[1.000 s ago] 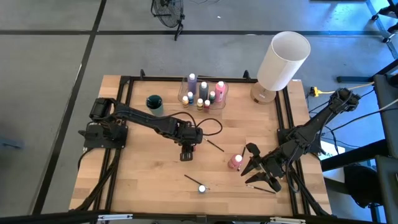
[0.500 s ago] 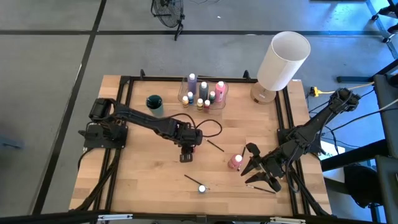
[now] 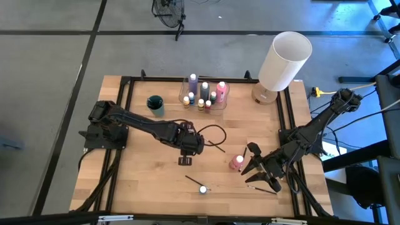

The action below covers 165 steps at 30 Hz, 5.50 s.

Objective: Pick & Place Paint Supplies
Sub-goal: Put the red paint bottle into the transparent bin

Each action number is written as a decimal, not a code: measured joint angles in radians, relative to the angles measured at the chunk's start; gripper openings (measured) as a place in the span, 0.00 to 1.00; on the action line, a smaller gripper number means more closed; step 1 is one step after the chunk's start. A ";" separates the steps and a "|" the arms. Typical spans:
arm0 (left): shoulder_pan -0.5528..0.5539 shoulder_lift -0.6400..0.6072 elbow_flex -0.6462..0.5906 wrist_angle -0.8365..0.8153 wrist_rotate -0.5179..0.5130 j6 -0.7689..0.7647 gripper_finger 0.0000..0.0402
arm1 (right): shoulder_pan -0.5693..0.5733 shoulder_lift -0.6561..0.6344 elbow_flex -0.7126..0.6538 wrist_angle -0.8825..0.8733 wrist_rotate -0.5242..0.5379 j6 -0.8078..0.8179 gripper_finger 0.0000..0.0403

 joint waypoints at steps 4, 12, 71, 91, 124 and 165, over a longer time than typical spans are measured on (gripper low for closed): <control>0.022 0.000 0.102 -0.103 0.011 0.064 0.29 | 0.000 0.000 0.000 0.000 0.000 0.000 0.35; 0.146 -0.002 0.264 -0.301 0.045 0.105 0.30 | 0.000 0.000 0.000 0.010 0.000 0.000 0.35; 0.861 -0.010 0.165 -0.021 0.332 0.397 0.30 | -0.182 0.000 0.000 0.035 0.375 -0.123 0.35; 0.875 -0.009 -0.001 0.137 0.330 0.430 0.29 | -0.182 0.000 0.000 0.039 0.374 -0.113 0.35; 0.877 -0.009 -0.111 0.262 0.324 0.361 0.29 | -0.207 0.000 0.000 0.039 0.364 -0.102 0.35; 0.877 0.133 -0.107 0.299 0.319 0.396 0.35 | -0.207 -0.001 0.000 -0.002 0.364 -0.101 0.35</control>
